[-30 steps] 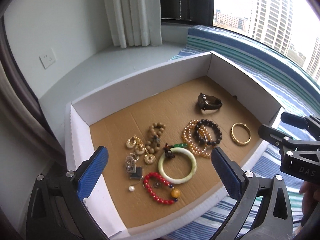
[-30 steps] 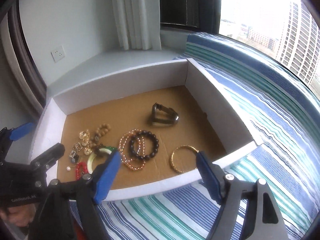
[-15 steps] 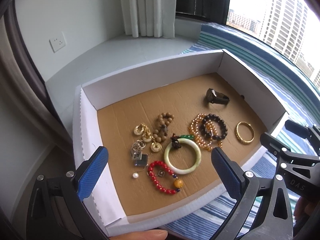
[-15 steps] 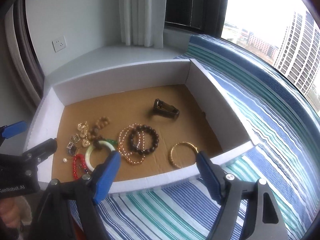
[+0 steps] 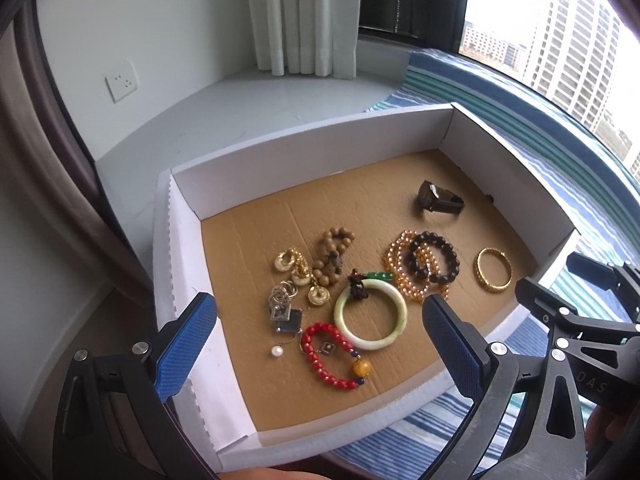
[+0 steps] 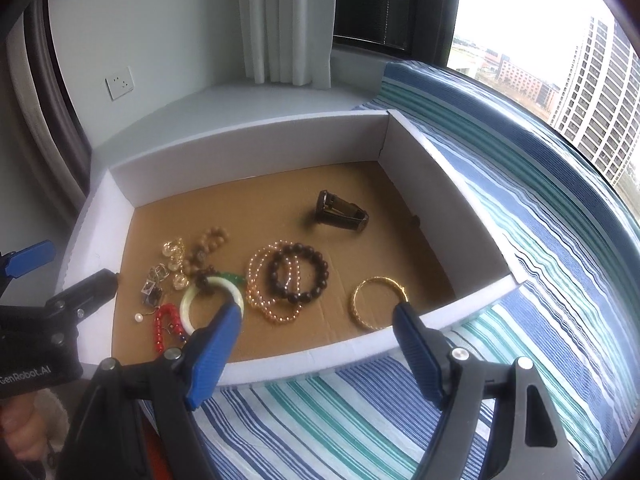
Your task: Organize jewelry
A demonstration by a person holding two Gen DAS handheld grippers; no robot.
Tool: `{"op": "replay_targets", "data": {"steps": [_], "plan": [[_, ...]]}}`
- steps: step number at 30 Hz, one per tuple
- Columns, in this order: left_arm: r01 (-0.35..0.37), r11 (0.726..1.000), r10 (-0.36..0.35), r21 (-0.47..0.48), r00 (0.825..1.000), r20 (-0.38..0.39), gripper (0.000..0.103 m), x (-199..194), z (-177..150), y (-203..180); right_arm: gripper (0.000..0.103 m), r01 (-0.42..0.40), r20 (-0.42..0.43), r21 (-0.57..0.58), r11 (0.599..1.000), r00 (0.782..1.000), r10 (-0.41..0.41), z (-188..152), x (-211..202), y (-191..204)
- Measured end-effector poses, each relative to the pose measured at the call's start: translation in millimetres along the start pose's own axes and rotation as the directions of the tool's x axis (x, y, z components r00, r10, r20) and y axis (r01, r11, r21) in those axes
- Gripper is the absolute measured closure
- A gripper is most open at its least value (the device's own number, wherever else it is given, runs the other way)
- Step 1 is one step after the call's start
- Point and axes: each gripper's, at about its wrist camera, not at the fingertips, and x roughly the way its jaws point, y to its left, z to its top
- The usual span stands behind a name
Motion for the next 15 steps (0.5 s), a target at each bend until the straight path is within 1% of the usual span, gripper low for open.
{"op": "replay_targets", "data": {"steps": [8, 11, 15], "plan": [[-0.011, 1.000, 0.011, 0.015, 1.000, -0.009, 0.001, 4.5, -2.6, -2.5, 0.024, 0.009, -0.003, 0.012, 1.000, 1.000, -0.009, -3.9, 3.2, -1.5], [-0.002, 1.000, 0.002, 0.014, 1.000, -0.018, 0.001, 6.4, -4.4, -2.9, 0.023, 0.011, -0.006, 0.010, 1.000, 1.000, -0.011, -5.5, 4.6, -1.3], [-0.015, 0.999, 0.015, 0.030, 1.000, 0.002, 0.001, 3.0, -6.4, -6.5, 0.023, 0.010, -0.006, 0.016, 1.000, 1.000, -0.010, -5.8, 5.5, -3.1]]}}
